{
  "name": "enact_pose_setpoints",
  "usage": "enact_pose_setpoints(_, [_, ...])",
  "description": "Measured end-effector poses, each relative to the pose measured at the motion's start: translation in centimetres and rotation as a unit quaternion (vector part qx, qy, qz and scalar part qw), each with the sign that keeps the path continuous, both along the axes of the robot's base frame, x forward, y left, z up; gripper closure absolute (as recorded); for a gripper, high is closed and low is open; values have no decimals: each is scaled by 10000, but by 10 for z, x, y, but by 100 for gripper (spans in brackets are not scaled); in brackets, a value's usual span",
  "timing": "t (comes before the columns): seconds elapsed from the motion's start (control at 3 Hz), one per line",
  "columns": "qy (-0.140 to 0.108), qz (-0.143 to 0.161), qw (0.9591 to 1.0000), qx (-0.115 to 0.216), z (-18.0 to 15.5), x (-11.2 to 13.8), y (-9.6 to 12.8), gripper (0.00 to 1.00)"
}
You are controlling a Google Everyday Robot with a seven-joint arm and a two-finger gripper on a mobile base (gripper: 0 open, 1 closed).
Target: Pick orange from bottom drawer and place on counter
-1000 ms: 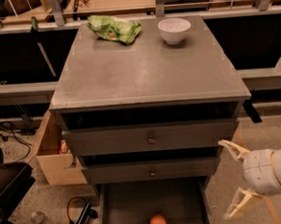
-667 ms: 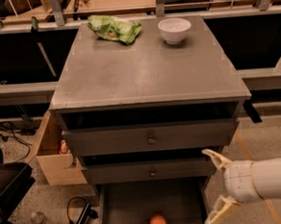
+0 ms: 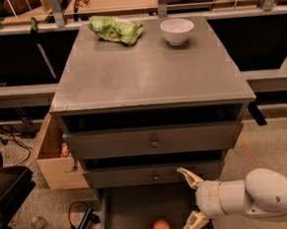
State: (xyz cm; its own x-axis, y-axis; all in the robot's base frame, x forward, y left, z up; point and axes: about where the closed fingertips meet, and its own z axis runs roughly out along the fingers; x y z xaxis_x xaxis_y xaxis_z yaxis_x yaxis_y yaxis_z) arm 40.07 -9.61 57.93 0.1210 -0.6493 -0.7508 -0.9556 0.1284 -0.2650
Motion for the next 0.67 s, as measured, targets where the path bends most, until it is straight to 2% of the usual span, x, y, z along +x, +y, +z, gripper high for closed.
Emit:
enact_pose_setpoints(0.33, [33, 217, 9998, 26, -46, 6, 31, 0])
enact_pose_setpoints(0.67, [33, 217, 9998, 26, -46, 6, 31, 0])
